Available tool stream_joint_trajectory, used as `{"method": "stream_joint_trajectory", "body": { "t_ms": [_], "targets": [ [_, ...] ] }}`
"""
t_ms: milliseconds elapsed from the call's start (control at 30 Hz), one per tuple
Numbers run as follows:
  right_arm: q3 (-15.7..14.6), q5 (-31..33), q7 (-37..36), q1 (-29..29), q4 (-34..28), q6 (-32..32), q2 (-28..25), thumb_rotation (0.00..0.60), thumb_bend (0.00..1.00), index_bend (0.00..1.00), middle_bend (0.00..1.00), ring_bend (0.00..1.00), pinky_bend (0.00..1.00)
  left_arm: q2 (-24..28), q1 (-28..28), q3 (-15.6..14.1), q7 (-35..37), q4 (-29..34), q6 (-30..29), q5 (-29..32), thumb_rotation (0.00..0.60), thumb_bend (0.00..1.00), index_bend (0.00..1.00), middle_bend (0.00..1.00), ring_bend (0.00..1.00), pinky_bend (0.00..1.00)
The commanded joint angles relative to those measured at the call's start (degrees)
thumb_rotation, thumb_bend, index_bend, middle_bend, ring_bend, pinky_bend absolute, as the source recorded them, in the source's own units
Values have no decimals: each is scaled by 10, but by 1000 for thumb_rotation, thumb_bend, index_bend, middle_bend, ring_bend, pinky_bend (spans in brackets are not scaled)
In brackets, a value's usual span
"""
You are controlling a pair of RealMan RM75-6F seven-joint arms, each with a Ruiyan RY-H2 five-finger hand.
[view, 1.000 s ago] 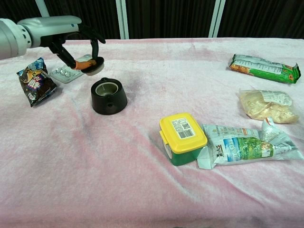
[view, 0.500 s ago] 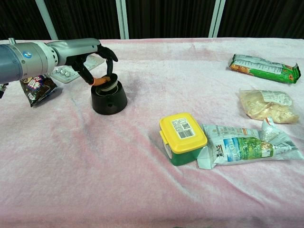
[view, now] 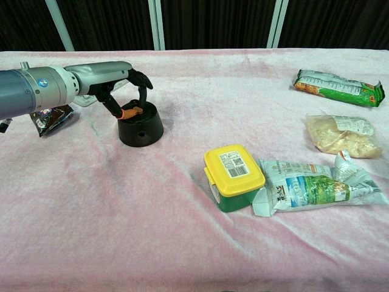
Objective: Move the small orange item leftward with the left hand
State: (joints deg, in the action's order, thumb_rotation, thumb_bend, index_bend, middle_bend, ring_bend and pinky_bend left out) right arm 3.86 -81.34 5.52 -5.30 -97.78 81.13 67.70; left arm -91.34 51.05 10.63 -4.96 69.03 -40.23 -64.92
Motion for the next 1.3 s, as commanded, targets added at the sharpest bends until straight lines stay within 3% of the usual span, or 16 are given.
{"method": "stream_joint_trajectory", "body": {
  "t_ms": [33, 133, 233, 533, 800, 867, 1033, 1133, 1300],
  "targets": [
    [0, 0, 0, 0, 0, 0, 0, 600, 148, 53, 0, 116, 157, 3, 2, -2, -10, 3, 4, 8, 600, 375, 320, 132, 1, 0],
    [0, 1, 0, 0, -1, 0, 0, 600, 149, 53, 0, 116, 158, 8, 3, -2, -20, 11, 5, 17, 600, 372, 111, 128, 0, 0],
    [0, 2, 0, 0, -1, 0, 0, 600, 148, 54, 0, 116, 158, 15, 1, 1, -20, 24, 0, 24, 600, 372, 7, 128, 0, 0],
    [0, 1, 2, 0, -1, 0, 0, 600, 148, 54, 0, 116, 157, 58, -13, 17, 7, 84, -27, 16, 600, 372, 0, 121, 0, 0],
    [0, 1, 3, 1, 0, 2, 0, 600, 148, 53, 0, 116, 158, 127, -52, 32, 18, 163, -105, -8, 600, 372, 29, 115, 0, 0],
    [0, 2, 3, 1, 0, 2, 0, 600, 148, 53, 0, 116, 158, 169, -84, 17, 10, 213, -144, -29, 600, 372, 93, 116, 0, 0],
    [1, 3, 7, 2, 0, 5, 1, 600, 148, 53, 0, 116, 157, 279, -196, -54, -61, 332, -272, -65, 600, 372, 165, 120, 0, 0],
    [1, 0, 9, 3, 1, 9, 1, 600, 148, 53, 0, 116, 157, 329, -274, -99, -66, 392, -358, -91, 600, 372, 188, 120, 0, 0],
    [-1, -6, 15, 3, 3, 9, 3, 600, 148, 53, 0, 116, 158, 374, -360, -157, -19, 398, -439, -149, 600, 371, 221, 120, 0, 0]
  ]
}}
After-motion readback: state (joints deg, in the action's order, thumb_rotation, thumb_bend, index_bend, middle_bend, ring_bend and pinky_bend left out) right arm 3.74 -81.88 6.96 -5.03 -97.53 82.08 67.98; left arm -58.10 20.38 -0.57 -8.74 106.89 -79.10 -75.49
